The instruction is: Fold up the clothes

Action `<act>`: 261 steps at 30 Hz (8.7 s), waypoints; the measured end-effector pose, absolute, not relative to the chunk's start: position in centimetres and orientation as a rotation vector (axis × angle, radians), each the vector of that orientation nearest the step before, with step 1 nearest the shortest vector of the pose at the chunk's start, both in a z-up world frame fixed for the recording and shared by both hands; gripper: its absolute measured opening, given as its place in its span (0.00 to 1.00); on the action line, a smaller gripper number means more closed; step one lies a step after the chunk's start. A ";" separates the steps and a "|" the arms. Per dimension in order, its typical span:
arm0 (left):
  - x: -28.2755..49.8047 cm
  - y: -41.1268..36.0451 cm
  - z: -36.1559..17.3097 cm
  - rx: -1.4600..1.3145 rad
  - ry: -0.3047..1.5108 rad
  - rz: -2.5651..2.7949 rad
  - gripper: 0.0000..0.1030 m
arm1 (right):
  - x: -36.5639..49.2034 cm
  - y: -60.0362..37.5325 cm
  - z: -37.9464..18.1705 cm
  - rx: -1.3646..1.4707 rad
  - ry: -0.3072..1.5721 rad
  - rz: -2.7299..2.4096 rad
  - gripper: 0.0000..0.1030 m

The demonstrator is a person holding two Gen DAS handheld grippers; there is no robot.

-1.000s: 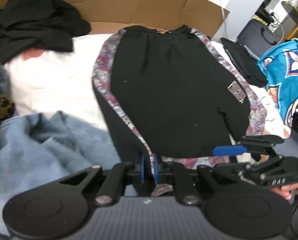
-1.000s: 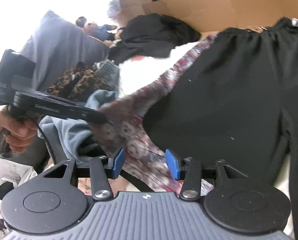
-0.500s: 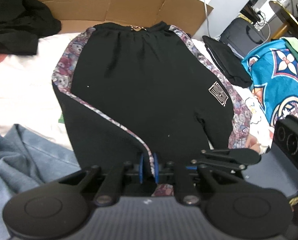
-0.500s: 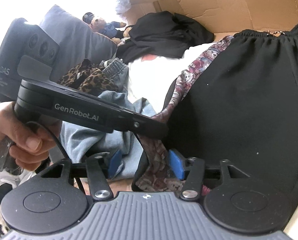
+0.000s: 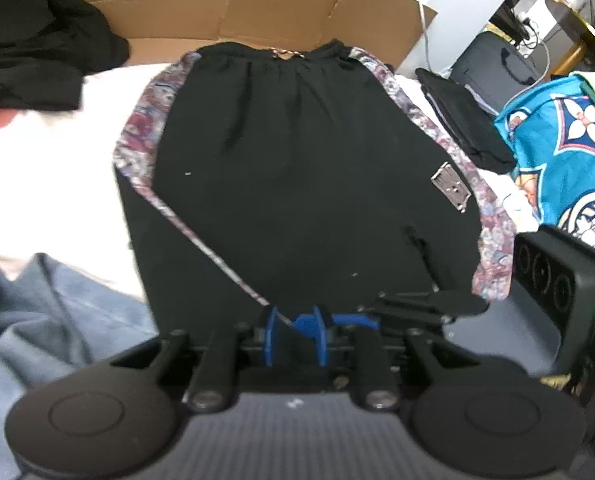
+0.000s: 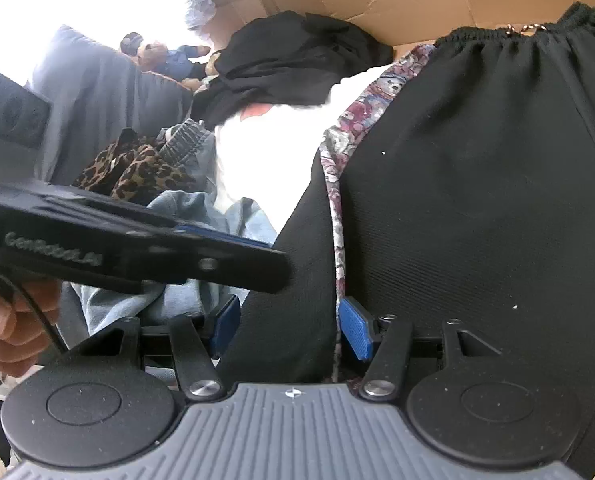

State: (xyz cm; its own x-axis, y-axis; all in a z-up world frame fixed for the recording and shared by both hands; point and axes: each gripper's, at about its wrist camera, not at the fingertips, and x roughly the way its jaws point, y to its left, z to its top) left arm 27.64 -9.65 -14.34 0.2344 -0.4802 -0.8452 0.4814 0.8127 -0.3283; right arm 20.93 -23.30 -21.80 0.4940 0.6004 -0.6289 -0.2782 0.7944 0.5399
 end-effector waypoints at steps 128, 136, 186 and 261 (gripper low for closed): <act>41.3 -23.9 -9.4 0.211 1.195 -0.698 0.25 | 17.4 -59.0 -22.3 0.966 0.804 -0.049 0.04; 38.3 -22.6 -13.1 0.140 1.236 -0.701 0.25 | 14.8 -61.4 -22.0 0.943 0.815 -0.166 0.04; 24.9 -28.0 -24.2 -0.171 1.511 -0.963 0.12 | 11.6 -66.3 -22.4 0.778 0.901 -0.435 0.04; 21.6 -31.2 -23.4 -0.033 1.476 -1.017 0.03 | 14.6 -73.5 -24.1 0.815 1.004 -0.368 0.10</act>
